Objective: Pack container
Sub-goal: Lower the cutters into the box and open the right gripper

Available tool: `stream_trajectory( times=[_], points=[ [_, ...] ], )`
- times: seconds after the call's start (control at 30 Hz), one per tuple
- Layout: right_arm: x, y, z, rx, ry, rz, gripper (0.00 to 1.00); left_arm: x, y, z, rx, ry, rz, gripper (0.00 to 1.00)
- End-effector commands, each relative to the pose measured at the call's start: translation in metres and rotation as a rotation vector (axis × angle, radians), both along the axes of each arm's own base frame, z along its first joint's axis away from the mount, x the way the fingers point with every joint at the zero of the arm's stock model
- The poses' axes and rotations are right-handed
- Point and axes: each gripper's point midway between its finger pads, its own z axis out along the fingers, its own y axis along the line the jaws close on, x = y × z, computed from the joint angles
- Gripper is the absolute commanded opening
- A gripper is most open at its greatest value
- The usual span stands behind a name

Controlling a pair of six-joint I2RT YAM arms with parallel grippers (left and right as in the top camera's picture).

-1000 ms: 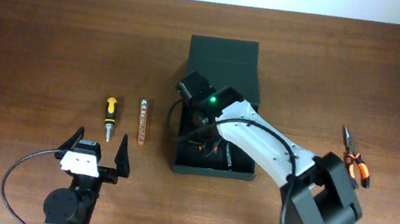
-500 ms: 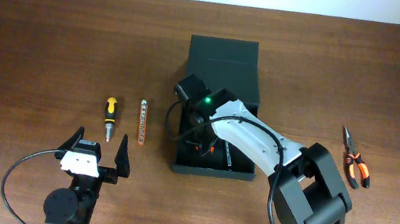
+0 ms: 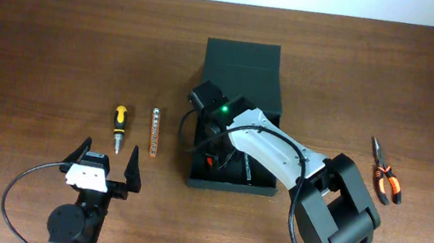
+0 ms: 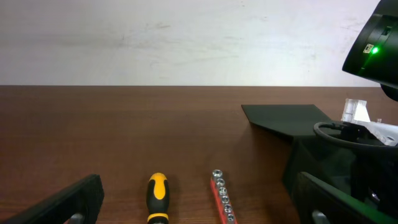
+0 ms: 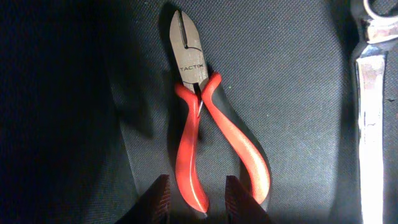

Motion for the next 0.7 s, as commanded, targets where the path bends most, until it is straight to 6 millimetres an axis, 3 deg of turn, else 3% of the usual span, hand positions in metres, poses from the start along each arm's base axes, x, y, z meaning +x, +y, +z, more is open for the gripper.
stream_trajectory(
  times=[0.0, 0.2, 0.37, 0.67],
  points=[
    [0.002, -0.003, -0.003, -0.011, -0.004, 0.004, 0.3, 0.0, 0.003, -0.003, 0.02, 0.004, 0.013, 0.99],
    [0.01, -0.01, -0.001, -0.022, -0.022, 0.053, 0.35, 0.0, 0.003, -0.003, 0.02, 0.004, 0.013, 0.99],
    [0.024, -0.031, 0.008, -0.077, -0.039, 0.028, 0.39, 0.0, 0.003, -0.003, 0.02, 0.004, 0.013, 0.99],
    [0.08, -0.053, 0.064, -0.047, -0.141, 0.044, 0.41, 0.0, 0.003, -0.003, 0.02, 0.004, 0.013, 0.99]
  ],
)
